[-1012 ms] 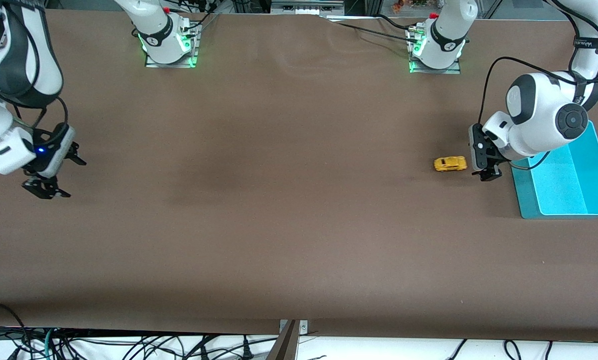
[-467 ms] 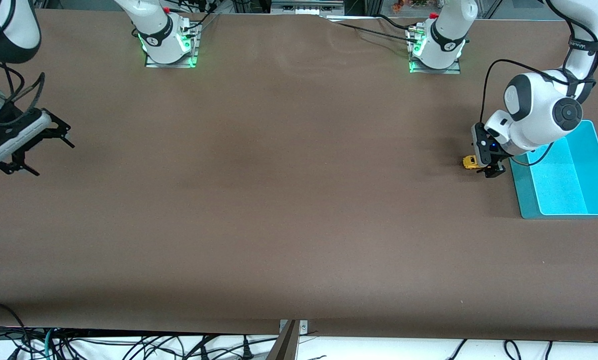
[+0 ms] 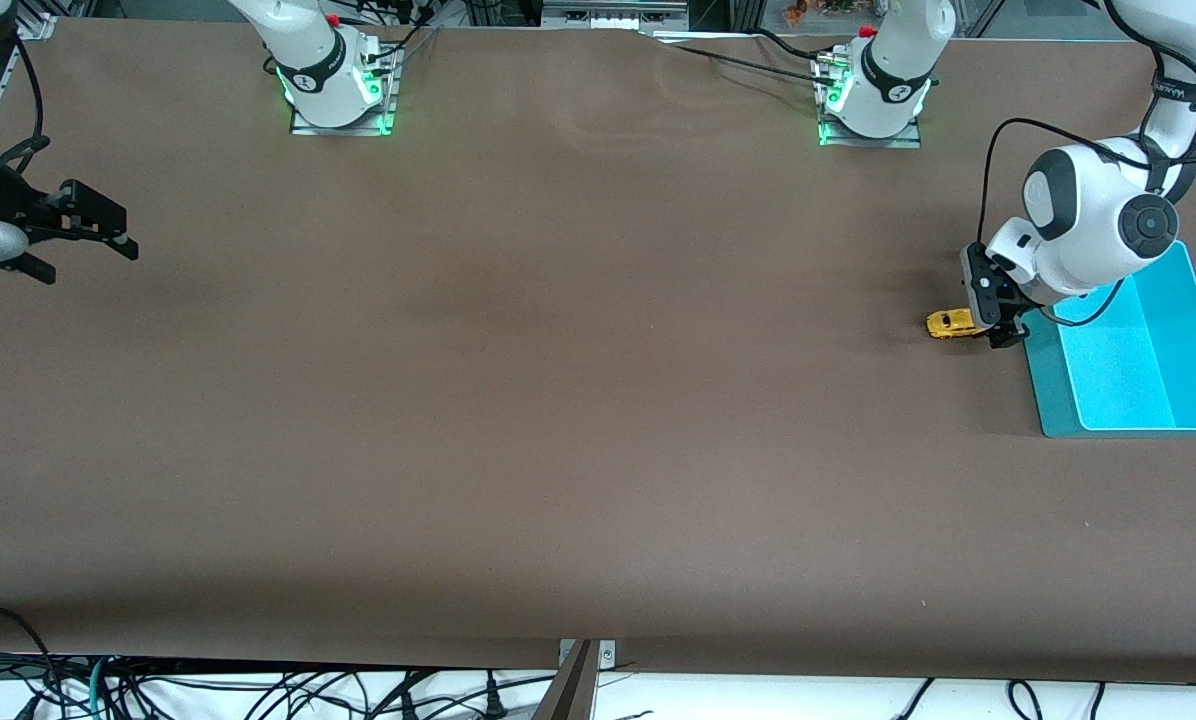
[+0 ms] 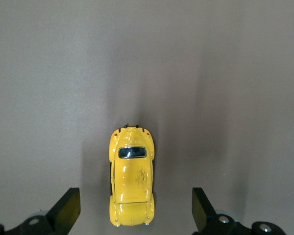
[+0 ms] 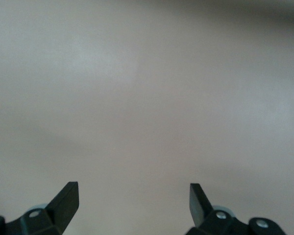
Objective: Wind and store yellow beetle car
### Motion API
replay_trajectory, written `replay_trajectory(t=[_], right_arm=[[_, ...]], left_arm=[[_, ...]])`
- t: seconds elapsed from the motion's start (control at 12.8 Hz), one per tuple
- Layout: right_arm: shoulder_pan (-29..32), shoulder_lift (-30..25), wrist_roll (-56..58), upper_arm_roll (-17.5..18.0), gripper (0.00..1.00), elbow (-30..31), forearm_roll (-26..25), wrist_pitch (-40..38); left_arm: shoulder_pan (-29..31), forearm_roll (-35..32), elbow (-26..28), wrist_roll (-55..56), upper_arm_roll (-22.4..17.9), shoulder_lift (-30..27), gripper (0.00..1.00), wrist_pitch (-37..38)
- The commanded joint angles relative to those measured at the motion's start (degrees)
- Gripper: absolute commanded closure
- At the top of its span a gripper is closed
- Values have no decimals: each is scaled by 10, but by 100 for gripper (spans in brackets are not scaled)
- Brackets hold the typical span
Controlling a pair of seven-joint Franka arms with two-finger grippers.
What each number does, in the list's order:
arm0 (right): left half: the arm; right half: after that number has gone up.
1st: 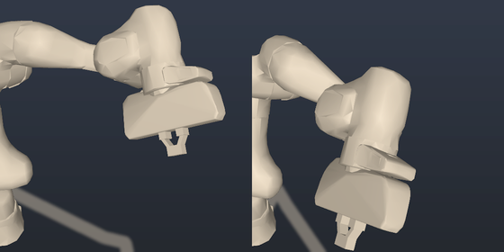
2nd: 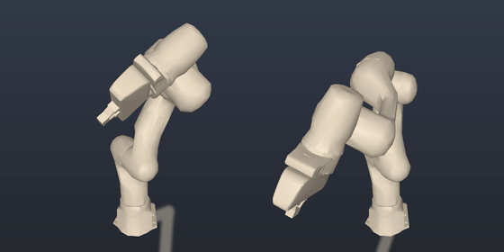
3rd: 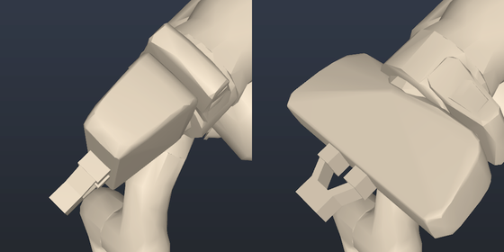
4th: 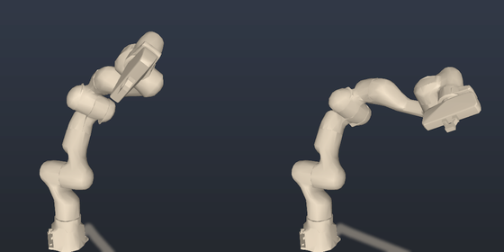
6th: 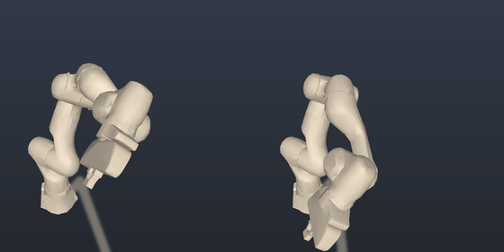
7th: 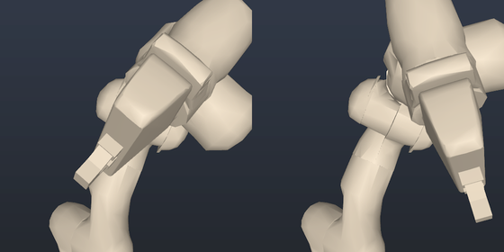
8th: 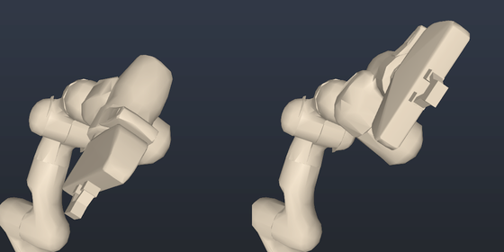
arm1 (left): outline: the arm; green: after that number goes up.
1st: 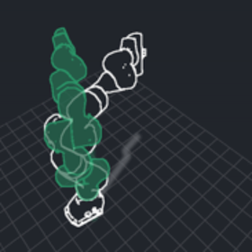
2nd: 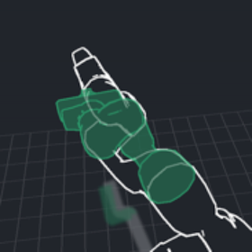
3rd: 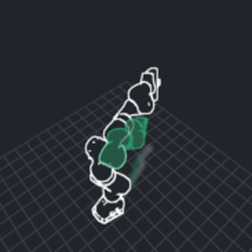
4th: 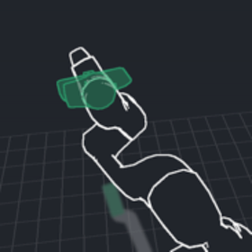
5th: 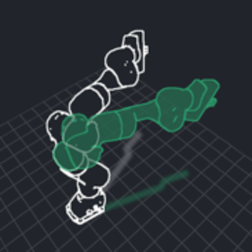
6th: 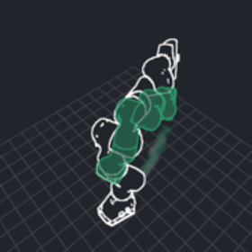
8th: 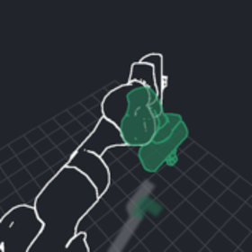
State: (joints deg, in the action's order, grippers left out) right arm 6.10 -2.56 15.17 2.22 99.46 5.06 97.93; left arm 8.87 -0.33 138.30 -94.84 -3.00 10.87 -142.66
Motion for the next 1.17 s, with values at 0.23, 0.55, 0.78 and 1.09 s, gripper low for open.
replay_trajectory(t=[0.23, 0.55, 0.78, 1.09], right_arm=[[-2, -3, -93, 2, 0, -36, -14, -70], [-2, -3, -95, -5, 0, -39, -40, -92], [-2, -3, -94, -5, 0, -47, -40, -92], [-2, -3, -95, 0, 0, -47, -41, -90]], left_arm=[[14, -15, 32, -20, 4, 38, 0, -91], [19, -14, 38, -21, 4, 50, 1, -112], [21, -13, 38, -24, 4, 49, 57, -119], [21, -9, 32, -23, 4, 27, 91, -105]])
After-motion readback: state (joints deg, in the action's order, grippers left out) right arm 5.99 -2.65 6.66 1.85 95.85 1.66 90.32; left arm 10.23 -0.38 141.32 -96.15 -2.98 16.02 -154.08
